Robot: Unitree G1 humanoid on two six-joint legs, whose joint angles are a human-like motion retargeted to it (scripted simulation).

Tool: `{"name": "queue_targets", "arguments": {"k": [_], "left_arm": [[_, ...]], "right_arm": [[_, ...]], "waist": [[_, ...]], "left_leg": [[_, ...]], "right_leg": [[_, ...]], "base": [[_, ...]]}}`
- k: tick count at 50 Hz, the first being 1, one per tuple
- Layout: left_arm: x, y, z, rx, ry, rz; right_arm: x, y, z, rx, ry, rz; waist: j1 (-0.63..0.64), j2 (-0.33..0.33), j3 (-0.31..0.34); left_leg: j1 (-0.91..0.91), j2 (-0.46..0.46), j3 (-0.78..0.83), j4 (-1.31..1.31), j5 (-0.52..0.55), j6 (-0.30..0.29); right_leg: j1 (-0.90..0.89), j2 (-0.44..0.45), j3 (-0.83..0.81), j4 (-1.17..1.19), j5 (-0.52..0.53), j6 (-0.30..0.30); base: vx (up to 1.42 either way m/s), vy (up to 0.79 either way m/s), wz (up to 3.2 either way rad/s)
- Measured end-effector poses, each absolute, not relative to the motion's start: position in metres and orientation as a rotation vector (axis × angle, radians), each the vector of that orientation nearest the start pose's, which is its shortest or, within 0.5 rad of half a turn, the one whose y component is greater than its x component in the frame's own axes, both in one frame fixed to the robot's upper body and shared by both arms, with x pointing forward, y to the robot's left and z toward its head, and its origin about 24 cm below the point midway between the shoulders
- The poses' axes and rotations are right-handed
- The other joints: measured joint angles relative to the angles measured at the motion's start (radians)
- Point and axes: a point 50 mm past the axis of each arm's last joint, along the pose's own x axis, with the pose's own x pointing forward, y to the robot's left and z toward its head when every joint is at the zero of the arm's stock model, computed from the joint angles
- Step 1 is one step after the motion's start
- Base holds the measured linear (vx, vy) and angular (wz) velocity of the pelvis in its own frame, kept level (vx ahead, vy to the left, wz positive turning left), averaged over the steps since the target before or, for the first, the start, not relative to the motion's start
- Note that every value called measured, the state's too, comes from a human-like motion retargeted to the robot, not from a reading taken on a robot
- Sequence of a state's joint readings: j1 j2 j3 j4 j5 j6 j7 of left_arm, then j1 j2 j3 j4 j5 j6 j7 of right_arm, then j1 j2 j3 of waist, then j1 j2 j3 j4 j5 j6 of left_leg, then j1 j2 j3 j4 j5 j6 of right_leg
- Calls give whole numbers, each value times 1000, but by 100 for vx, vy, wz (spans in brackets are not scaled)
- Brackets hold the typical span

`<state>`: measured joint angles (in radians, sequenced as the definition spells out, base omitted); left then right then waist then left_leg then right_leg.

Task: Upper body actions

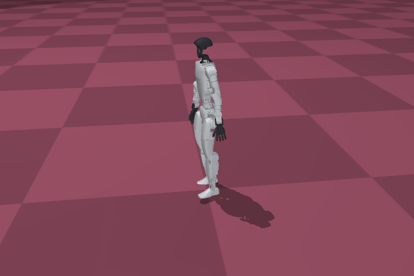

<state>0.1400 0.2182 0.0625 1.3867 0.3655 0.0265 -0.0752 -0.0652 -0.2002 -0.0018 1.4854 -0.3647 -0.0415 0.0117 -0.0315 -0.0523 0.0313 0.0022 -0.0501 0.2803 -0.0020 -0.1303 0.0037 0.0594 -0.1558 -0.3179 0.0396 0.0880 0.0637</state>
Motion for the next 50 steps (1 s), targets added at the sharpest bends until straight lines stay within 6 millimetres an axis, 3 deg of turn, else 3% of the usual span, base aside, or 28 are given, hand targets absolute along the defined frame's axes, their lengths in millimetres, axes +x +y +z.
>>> {"name": "queue_targets", "arguments": {"k": [8, 10, 13, 15, 18, 23, 30, 34, 40, 50], "left_arm": [[-46, 178, -179, 135, 1712, -177], [-50, 173, -179, 146, 1736, -154], [-42, 178, -179, 178, 1692, -97], [-37, 185, -179, 193, 1668, -132], [-30, 199, -178, 210, 1666, -193], [-23, 210, -177, 210, 1657, -123], [-13, 205, -178, 81, 1597, 16], [-12, 197, -179, 6, 1595, 7], [-16, 191, -180, 22, 1626, -72], [-24, 185, -180, 182, 1619, -185]], "right_arm": [[14, -203, -178, -633, 1562, 476], [4, -198, -179, -672, 1581, 581], [-9, -194, -179, -772, 1597, 717], [-10, -195, -179, -813, 1582, 675], [-1, -196, -179, -723, 1539, 580], [7, -206, -177, -570, 1614, 535], [27, -217, -175, -454, 1566, 273], [33, -216, -175, -414, 1524, 203], [27, -211, -176, -409, 1551, 255], [2, -194, -179, -489, 1616, 513]], "waist": [[-43, -2, -7], [-67, -6, -10], [104, -3, -7], [153, 2, -1], [71, 3, 0], [27, 8, -4], [21, 10, -8], [17, 11, -12], [16, 8, -15], [-8, 3, -22]], "left_leg": [[30, -14, -48, -10, -12, -7], [33, -20, -72, -13, -11, -10], [29, 12, 96, -5, -17, -16], [20, 18, 136, 1, -10, -7], [24, 5, 48, -2, -8, -7], [18, 2, 15, -1, -2, -4], [16, 0, 12, 0, -2, -3], [13, 0, 9, 0, -2, -2], [11, -2, 5, 1, -2, -1], [9, -10, -26, -2, -2, -2]], "right_leg": [[26, -7, -57, -1, -15, 4], [44, -8, -85, -9, -23, 5], [22, 25, 81, 0, -37, -12], [16, 31, 122, -1, -28, -10], [24, 14, 37, 0, -23, -3], [26, 14, 2, -5, -16, -5], [22, 13, 1, -4, -13, -7], [20, 13, -1, -4, -12, -7], [19, 12, -4, -4, -12, -8], [21, 6, -35, -4, -15, -6]], "base": [[1, 0, 31], [2, -1, 29], [1, 0, -231], [1, 0, -75], [-1, -1, 115], [-3, 1, 33], [0, 0, 0], [0, 0, 0], [0, 0, 0], [0, 0, 18]]}}
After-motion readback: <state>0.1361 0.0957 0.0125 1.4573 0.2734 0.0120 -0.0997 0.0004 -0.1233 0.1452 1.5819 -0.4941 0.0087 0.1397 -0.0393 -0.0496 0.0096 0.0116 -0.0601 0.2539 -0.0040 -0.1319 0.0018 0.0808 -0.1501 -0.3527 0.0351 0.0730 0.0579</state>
